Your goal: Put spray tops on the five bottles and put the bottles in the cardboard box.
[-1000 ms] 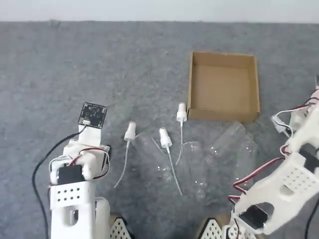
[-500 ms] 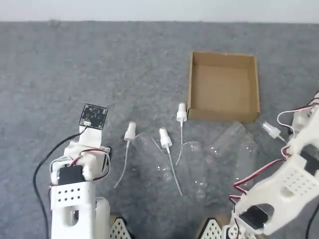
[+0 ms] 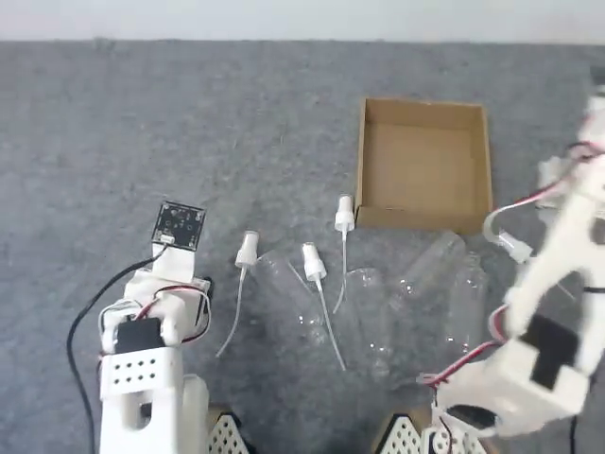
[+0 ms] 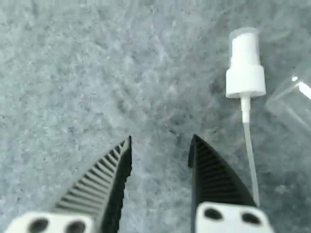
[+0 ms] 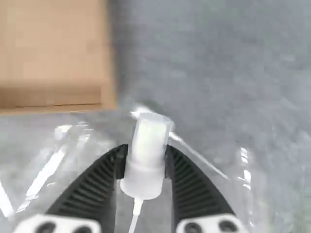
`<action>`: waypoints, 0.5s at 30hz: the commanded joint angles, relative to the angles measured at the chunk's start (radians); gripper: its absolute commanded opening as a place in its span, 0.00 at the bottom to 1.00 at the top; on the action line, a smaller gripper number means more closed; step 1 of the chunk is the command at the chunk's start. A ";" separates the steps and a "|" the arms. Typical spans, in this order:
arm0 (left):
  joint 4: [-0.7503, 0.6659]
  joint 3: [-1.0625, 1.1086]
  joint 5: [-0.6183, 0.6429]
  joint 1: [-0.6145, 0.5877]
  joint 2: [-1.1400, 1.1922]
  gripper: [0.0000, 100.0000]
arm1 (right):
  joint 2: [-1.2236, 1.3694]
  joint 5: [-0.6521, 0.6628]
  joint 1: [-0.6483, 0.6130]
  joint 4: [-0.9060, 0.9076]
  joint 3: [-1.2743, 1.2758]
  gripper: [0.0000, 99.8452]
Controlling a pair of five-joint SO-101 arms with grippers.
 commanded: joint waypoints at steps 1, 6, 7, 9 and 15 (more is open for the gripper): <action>-0.026 -0.004 -0.009 -0.005 -0.026 0.18 | -0.148 -0.060 -0.214 0.054 -0.063 0.01; -0.026 -0.002 -0.009 -0.003 -0.026 0.18 | -0.148 -0.163 -0.518 0.056 -0.058 0.01; -0.026 -0.001 -0.009 -0.002 -0.026 0.18 | -0.137 -0.180 -0.573 0.045 -0.058 0.01; -0.026 -0.001 -0.009 -0.002 -0.026 0.18 | -0.108 -0.212 -0.679 0.018 -0.061 0.01; -0.026 -0.001 -0.009 -0.002 -0.026 0.18 | 0.056 -0.324 -0.840 -0.130 -0.061 0.01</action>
